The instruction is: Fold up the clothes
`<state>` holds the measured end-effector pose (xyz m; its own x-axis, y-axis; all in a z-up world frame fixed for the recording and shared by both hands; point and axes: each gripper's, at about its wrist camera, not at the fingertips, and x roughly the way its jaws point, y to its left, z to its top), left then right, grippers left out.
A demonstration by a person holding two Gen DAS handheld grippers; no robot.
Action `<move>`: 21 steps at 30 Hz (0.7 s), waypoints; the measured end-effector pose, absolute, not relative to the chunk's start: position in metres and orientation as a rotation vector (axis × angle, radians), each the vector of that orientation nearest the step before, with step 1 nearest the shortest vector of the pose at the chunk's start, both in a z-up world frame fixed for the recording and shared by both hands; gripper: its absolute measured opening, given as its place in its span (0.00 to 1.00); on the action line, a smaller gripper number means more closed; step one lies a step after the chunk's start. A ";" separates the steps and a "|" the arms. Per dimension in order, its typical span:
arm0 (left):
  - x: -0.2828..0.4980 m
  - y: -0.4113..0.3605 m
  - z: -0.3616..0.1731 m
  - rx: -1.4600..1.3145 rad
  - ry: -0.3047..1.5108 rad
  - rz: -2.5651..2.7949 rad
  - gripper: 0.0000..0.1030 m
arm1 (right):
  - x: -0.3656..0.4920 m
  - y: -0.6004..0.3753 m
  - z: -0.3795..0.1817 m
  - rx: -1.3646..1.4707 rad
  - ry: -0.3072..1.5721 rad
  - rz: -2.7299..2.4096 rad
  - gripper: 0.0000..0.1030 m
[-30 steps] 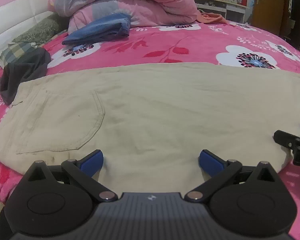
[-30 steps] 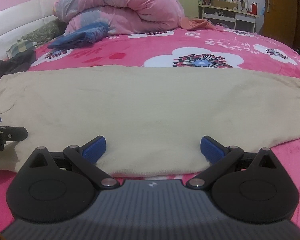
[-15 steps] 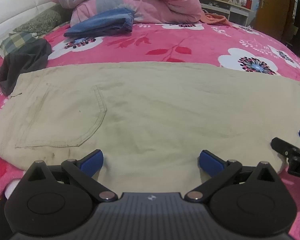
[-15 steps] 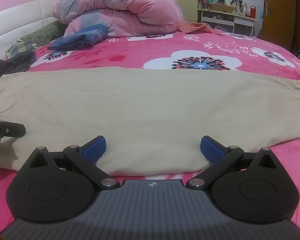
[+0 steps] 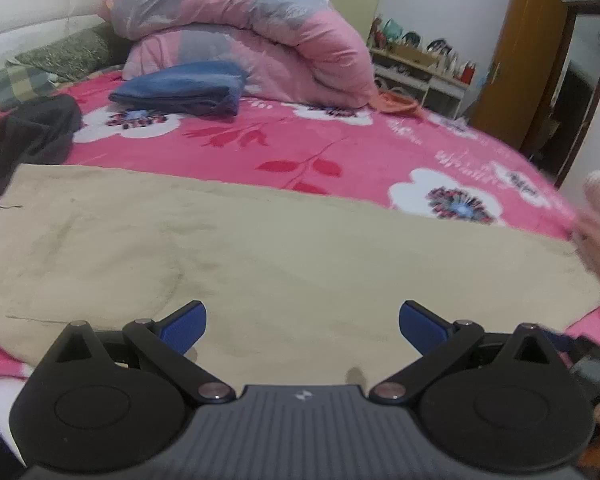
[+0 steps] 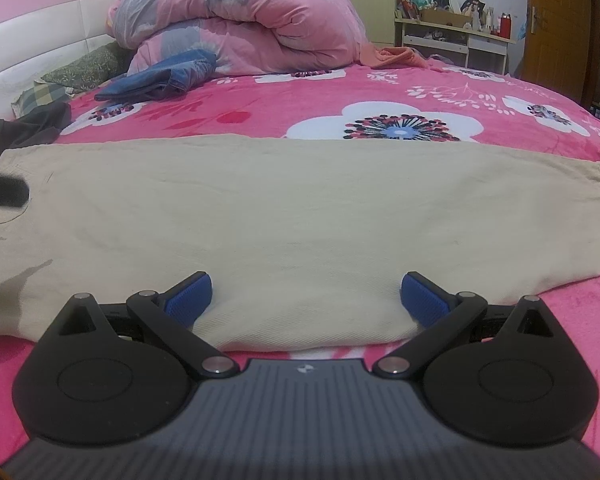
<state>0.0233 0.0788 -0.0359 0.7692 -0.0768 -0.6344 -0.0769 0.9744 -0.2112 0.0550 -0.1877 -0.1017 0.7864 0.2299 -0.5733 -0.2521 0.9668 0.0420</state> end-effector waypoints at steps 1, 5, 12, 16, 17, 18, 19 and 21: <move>0.025 0.078 -0.035 -0.244 0.691 -0.008 1.00 | 0.055 -0.188 -0.102 -0.038 0.613 0.260 0.99; 0.034 0.072 -0.033 -0.254 0.675 -0.015 1.00 | 0.053 -0.187 -0.101 -0.043 0.616 0.255 0.99; 0.056 0.043 -0.045 -0.142 0.711 -0.031 1.00 | 0.025 -0.199 -0.101 -0.024 0.640 0.250 0.99; 0.065 0.025 -0.058 -0.090 0.725 -0.074 1.00 | 0.005 -0.224 -0.098 0.050 0.654 0.280 0.99; 0.067 0.021 -0.061 -0.077 0.726 -0.084 1.00 | 0.002 -0.234 -0.095 0.079 0.649 0.278 0.99; 0.070 0.018 -0.064 -0.065 0.728 -0.090 0.99 | 0.003 -0.248 -0.091 0.123 0.638 0.260 0.99; 0.071 0.016 -0.067 -0.054 0.731 -0.092 0.99 | 0.003 -0.263 -0.087 0.167 0.627 0.242 0.99; 0.073 0.013 -0.072 -0.033 0.736 -0.095 0.99 | 0.006 -0.292 -0.080 0.251 0.603 0.197 0.99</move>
<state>0.0735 0.0126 -0.0723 0.7372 -0.0981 -0.6685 0.0751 0.9952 -0.0632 0.0057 -0.2919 -0.0804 0.8066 0.2548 -0.5334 -0.1094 0.9511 0.2889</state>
